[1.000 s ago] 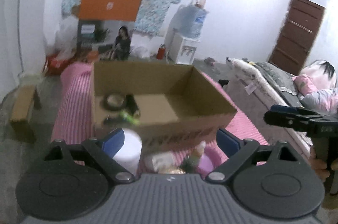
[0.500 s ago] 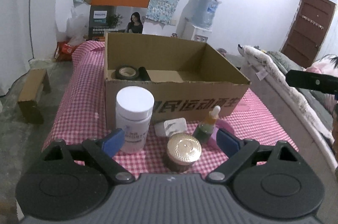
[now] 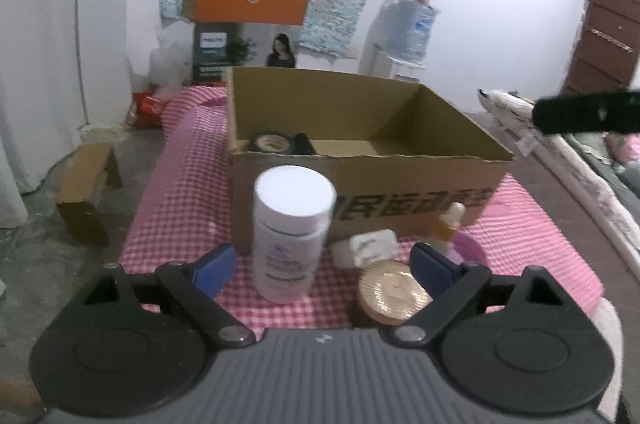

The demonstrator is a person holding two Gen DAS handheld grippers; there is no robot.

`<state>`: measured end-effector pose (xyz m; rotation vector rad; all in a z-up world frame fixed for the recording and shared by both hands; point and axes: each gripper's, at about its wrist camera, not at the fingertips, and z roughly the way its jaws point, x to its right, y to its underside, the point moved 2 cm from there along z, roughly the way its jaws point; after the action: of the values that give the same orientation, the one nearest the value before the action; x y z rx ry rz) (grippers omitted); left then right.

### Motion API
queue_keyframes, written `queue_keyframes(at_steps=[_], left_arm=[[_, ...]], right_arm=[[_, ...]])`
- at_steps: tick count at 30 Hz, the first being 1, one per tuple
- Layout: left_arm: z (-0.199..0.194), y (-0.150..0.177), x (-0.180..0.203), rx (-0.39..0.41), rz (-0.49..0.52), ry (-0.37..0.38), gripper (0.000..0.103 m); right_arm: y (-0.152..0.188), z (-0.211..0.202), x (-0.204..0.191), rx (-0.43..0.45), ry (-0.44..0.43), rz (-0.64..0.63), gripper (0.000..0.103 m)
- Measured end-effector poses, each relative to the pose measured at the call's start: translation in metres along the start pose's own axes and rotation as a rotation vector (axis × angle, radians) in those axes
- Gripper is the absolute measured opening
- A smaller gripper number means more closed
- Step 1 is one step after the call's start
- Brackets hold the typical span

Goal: Organize rigid objects
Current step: 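Move the right tool to the white plastic jar, then close the right gripper around the white jar, then carry the white jar into the cardboard box with the right gripper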

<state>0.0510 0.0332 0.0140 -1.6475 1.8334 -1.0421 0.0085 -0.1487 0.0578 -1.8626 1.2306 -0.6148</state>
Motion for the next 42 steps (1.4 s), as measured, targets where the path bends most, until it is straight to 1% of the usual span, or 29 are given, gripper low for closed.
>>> queue_keyframes(at_steps=[4, 6, 8, 11, 13, 15, 19, 20, 23, 24, 25, 26, 28, 31, 34, 37, 42], left_arm=[[0.007, -0.001, -0.005, 0.028, 0.008, -0.044, 0.095], [0.011, -0.001, -0.006, 0.044, 0.023, -0.059, 0.094], [0.016, -0.001, -0.006, 0.052, 0.043, -0.071, 0.093], [0.022, -0.002, -0.006, 0.063, 0.067, -0.08, 0.087], [0.026, -0.002, -0.007, 0.062, 0.077, -0.08, 0.082], [0.031, -0.003, -0.008, 0.059, 0.09, -0.084, 0.074], [0.039, -0.004, -0.008, 0.055, 0.107, -0.09, 0.066], [0.04, -0.004, -0.009, 0.054, 0.106, -0.09, 0.064], [0.044, -0.005, -0.011, 0.052, 0.097, -0.089, 0.056], [0.045, -0.004, -0.012, 0.049, 0.094, -0.088, 0.054], [0.045, -0.004, -0.013, 0.047, 0.091, -0.084, 0.054], [0.046, -0.004, -0.012, 0.048, 0.088, -0.084, 0.054], [0.046, -0.003, -0.012, 0.055, 0.087, -0.087, 0.054], [0.046, -0.002, -0.012, 0.056, 0.081, -0.094, 0.054], [0.042, -0.002, -0.013, 0.055, 0.071, -0.091, 0.054], [0.032, -0.004, -0.012, 0.062, 0.064, -0.092, 0.054], [0.001, -0.015, -0.006, 0.108, 0.081, -0.115, 0.054]], right_arm=[[-0.015, 0.013, -0.02, -0.02, 0.016, -0.077, 0.102], [-0.017, 0.023, -0.031, -0.043, -0.008, -0.128, 0.102], [-0.015, 0.029, -0.038, -0.018, -0.066, -0.141, 0.102], [-0.017, 0.041, -0.046, 0.008, -0.129, -0.099, 0.102], [-0.018, 0.054, -0.051, -0.004, -0.182, -0.057, 0.102], [-0.019, 0.067, -0.053, -0.02, -0.223, -0.011, 0.101], [-0.019, 0.092, -0.064, -0.058, -0.284, 0.025, 0.099], [-0.019, 0.097, -0.067, -0.068, -0.29, 0.028, 0.098], [-0.018, 0.115, -0.072, -0.113, -0.317, 0.049, 0.087], [-0.017, 0.122, -0.072, -0.134, -0.326, 0.064, 0.08], [-0.015, 0.128, -0.073, -0.152, -0.336, 0.076, 0.074], [-0.014, 0.133, -0.074, -0.166, -0.343, 0.089, 0.073], [-0.01, 0.142, -0.072, -0.194, -0.358, 0.113, 0.062], [-0.007, 0.15, -0.071, -0.215, -0.369, 0.139, 0.055], [-0.005, 0.15, -0.07, -0.22, -0.376, 0.153, 0.051], [-0.006, 0.144, -0.069, -0.219, -0.394, 0.163, 0.051], [-0.017, 0.118, -0.072, -0.173, -0.433, 0.15, 0.051]])
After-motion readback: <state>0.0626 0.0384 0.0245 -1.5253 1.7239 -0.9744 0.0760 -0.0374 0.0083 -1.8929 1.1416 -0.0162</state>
